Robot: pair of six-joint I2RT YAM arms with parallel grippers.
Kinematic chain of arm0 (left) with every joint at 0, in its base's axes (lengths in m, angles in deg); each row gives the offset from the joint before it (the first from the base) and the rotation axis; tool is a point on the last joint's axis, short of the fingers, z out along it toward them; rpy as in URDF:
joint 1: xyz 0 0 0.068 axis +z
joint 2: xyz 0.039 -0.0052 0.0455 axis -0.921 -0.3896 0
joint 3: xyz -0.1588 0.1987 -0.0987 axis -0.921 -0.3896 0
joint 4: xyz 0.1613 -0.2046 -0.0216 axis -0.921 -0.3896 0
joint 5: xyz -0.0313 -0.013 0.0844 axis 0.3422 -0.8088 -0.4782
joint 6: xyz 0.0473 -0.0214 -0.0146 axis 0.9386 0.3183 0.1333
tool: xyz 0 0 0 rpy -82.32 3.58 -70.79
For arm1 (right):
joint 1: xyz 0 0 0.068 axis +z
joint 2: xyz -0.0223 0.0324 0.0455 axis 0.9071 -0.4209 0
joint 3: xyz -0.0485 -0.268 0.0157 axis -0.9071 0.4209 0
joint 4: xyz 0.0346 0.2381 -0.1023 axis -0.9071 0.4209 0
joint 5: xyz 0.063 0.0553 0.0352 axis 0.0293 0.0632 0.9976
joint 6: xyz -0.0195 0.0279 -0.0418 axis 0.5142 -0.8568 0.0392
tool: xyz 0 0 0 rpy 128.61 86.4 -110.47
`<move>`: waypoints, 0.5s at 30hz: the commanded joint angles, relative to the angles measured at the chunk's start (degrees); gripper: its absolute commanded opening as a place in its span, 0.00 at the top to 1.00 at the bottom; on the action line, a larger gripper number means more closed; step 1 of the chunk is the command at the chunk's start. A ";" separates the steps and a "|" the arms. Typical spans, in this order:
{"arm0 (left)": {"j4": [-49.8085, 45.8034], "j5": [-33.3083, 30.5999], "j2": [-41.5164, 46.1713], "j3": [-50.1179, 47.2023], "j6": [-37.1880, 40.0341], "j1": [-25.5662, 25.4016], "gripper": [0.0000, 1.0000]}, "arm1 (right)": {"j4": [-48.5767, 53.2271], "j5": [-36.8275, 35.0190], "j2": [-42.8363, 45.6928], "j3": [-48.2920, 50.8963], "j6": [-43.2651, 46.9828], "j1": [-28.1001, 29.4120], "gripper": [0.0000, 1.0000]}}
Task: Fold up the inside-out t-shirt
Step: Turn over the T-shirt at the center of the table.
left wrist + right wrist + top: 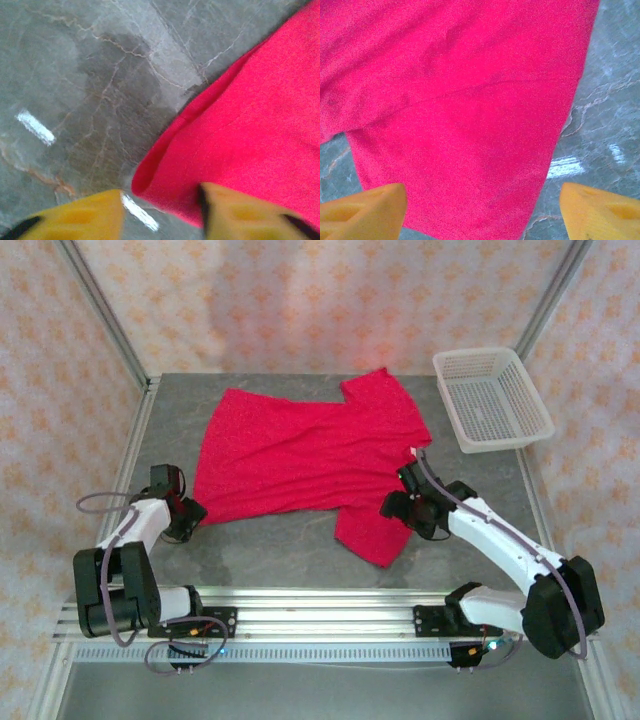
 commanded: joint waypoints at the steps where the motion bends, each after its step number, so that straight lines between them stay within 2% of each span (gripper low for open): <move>1: 3.28 -1.88 -1.36 -0.16 -0.54 0.35 0.83 | 2.81 0.52 1.30 1.99 -3.06 3.01 0.24; 3: 3.24 -1.64 -0.96 0.23 -0.72 0.36 0.95 | 2.80 1.01 1.87 3.44 -5.52 6.08 0.27; 5: 2.64 -2.01 0.09 0.50 -0.89 0.35 0.98 | 2.71 0.51 2.34 4.93 -8.08 9.52 0.29; 7: 2.00 -2.39 1.46 0.67 -0.99 0.43 1.00 | 2.56 -0.09 2.70 6.84 -10.73 12.51 0.33; 9: 1.54 -2.65 2.64 0.86 -1.07 0.35 1.00 | 1.82 0.03 3.04 8.52 -12.81 14.62 0.46; 12: 0.94 -2.58 3.23 1.61 -0.86 0.35 1.00 | 0.49 0.11 3.41 10.52 -15.56 17.37 0.55; 14: 0.65 -2.39 3.06 2.20 -0.64 0.39 1.00 | -0.75 0.13 3.21 11.43 -16.59 18.77 0.55; 15: 0.56 -2.23 2.92 2.43 -0.64 0.41 1.00 | -1.58 0.13 2.91 11.95 -16.92 19.01 0.50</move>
